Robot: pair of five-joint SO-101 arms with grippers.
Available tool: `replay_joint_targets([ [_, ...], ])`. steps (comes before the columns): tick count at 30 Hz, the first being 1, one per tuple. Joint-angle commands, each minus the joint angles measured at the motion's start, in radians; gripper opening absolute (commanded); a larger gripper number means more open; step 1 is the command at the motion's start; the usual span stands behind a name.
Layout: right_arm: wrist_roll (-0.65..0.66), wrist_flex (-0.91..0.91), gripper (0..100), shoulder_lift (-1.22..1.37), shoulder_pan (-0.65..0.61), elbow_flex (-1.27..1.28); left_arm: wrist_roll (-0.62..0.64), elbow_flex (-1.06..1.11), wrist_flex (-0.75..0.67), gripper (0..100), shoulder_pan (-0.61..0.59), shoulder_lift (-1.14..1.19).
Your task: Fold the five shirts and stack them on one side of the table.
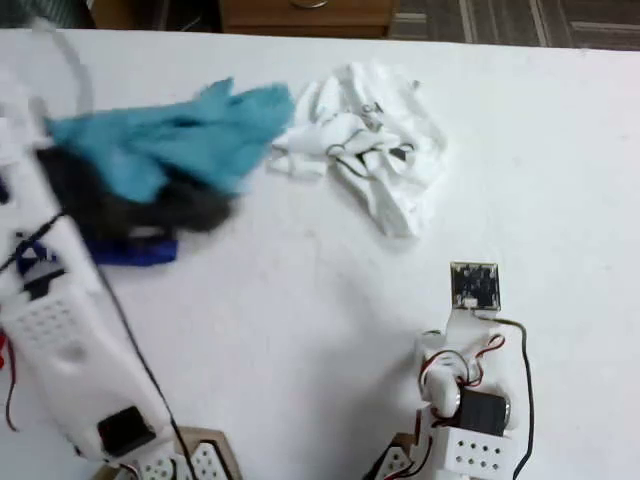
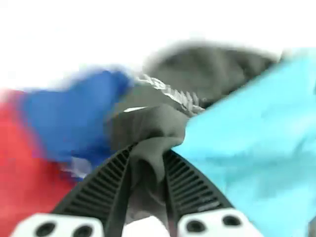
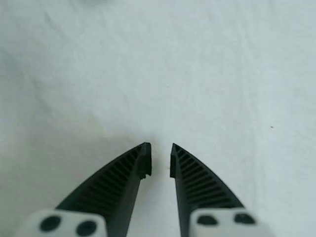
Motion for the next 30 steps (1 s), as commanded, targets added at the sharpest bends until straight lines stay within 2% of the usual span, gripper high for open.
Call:
replay_joint_targets([
  [1, -0.008, 0.004, 7.4, -0.016, 0.012, 0.008, -0.011, -0.311, 0.014, 3, -0.167, -0.051],
  [7, -0.008, 0.004, 7.4, -0.016, 0.012, 0.008, -0.066, -0.275, 0.006, 3, -0.347, -0.109],
  [13, -0.011, 0.004, 7.4, -0.016, 0.010, 0.008, -0.072, -0.257, 0.005, 3, -0.466, -0.104],
  [16, -0.009, 0.002, 7.6, -0.016, 0.010, 0.008, -0.075, -0.179, 0.003, 3, -0.525, -0.103],
  [19, -0.011, -0.002, 7.7, -0.016, 0.010, 0.008, -0.087, -0.030, -0.018, 3, -0.548, -0.057],
  [22, -0.006, -0.041, 7.7, -0.016, 0.013, 0.008, -0.160, 0.125, -0.063, 3, -0.543, 0.035],
  [26, -0.005, -0.077, 7.9, -0.016, 0.008, 0.008, -0.189, 0.243, -0.124, 3, -0.543, 0.181],
  [30, -0.003, -0.074, 15.9, -0.016, 0.013, 0.003, -0.230, 0.222, -0.060, 15, -0.540, 0.287],
])
